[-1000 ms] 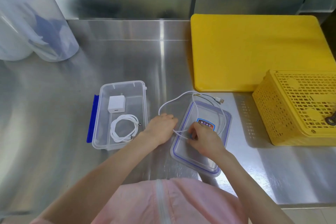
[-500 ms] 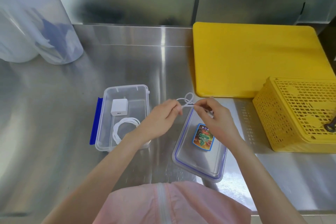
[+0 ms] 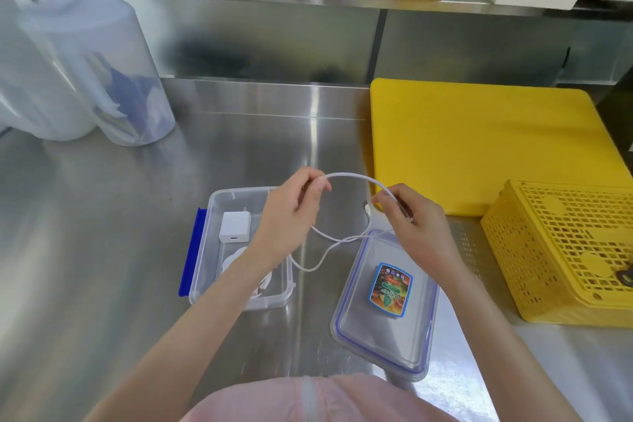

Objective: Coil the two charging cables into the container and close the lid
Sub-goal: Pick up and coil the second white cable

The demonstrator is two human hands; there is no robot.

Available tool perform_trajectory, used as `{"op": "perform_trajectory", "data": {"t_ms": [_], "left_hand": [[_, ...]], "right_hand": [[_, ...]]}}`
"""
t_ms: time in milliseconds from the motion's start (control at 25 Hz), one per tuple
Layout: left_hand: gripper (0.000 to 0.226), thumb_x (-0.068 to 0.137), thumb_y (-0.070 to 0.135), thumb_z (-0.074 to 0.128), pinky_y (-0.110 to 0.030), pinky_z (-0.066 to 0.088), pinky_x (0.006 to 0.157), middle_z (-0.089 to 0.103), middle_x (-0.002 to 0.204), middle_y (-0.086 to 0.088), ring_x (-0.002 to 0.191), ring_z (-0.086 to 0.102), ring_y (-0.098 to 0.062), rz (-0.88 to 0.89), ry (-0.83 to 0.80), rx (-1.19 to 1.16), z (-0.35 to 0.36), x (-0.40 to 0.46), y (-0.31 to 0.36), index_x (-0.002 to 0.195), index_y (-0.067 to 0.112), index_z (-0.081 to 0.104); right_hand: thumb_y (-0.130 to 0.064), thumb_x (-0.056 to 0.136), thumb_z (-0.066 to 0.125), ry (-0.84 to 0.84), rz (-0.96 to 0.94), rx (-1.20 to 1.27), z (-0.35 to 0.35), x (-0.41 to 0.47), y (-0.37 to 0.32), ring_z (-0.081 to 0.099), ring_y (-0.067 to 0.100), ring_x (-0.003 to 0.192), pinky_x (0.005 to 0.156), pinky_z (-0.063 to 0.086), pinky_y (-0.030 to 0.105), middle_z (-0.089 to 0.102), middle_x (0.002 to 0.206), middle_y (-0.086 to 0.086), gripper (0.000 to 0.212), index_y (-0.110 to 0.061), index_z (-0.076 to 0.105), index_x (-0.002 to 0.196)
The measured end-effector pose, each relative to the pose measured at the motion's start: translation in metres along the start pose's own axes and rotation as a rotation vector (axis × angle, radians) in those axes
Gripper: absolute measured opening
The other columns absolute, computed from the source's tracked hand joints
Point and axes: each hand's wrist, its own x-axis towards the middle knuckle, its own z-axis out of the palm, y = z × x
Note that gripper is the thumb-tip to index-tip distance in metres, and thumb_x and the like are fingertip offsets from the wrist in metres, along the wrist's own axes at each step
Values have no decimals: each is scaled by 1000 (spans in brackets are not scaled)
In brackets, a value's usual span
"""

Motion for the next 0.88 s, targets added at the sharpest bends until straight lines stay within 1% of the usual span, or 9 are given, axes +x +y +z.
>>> {"op": "perform_trajectory", "data": {"t_ms": [120,240,360,440,520,640,720,800,880], "left_hand": [[29,98,17,34,-12,25,37,34,47,11,36,26,-4,-244,53,-540,-6,6,9,72,18,48],[32,98,26,32,-11,16,27,36,43,7,29,27,-6,-514,42,-1192,-21,18,10,71,19,47],[31,97,29,31,-17,19,25,33,38,5,27,21,-11,-583,54,-1383,-30,19,4,73,19,47],[28,96,27,32,-18,18,28,33,38,5,32,17,-11,-569,62,-1399,-32,17,4,76,18,50],[24,94,21,34,-16,18,34,35,43,7,34,25,-8,-549,39,-1378,-33,16,6,86,17,57],[27,93,12,35,-16,23,42,41,53,7,44,32,-6,-493,-30,-1258,-27,13,9,104,12,58],[29,95,9,32,-15,30,45,49,57,8,49,38,-4,-409,-76,-1149,-18,10,5,107,13,58],[32,97,8,28,-13,35,48,56,61,9,53,43,-2,-319,-128,-838,-10,6,0,104,15,58],[31,99,9,27,-10,39,53,59,68,6,54,48,2,-251,-182,-394,-3,1,-5,102,13,57]], "right_hand": [[-22,95,40,-8,58,46,5,3,10,43,4,54,49,34,10,52,64,-1,26,-34,53,76],[-17,97,34,6,114,140,15,4,22,54,6,69,60,39,8,57,72,-3,29,-32,51,79],[-17,97,33,73,225,188,23,3,34,52,1,55,61,43,12,52,62,-2,28,-27,54,82],[-20,97,36,87,287,147,25,1,35,44,6,43,47,37,11,43,54,-1,24,-21,58,86],[-21,96,37,24,244,-3,26,-2,30,37,7,39,40,31,14,39,49,-3,23,-21,60,91],[-16,95,36,-166,123,-219,26,-4,17,39,7,44,45,32,18,46,54,-4,27,-18,59,110],[-11,94,35,-315,25,-322,27,-6,7,41,7,53,54,32,19,57,70,2,31,-13,55,118],[-7,93,37,-423,-88,-343,29,-10,-2,43,6,55,58,32,14,60,79,2,35,-16,56,121],[-10,93,42,-439,-147,-308,28,-14,-8,45,5,54,59,35,7,63,73,0,35,-24,58,120]]}}
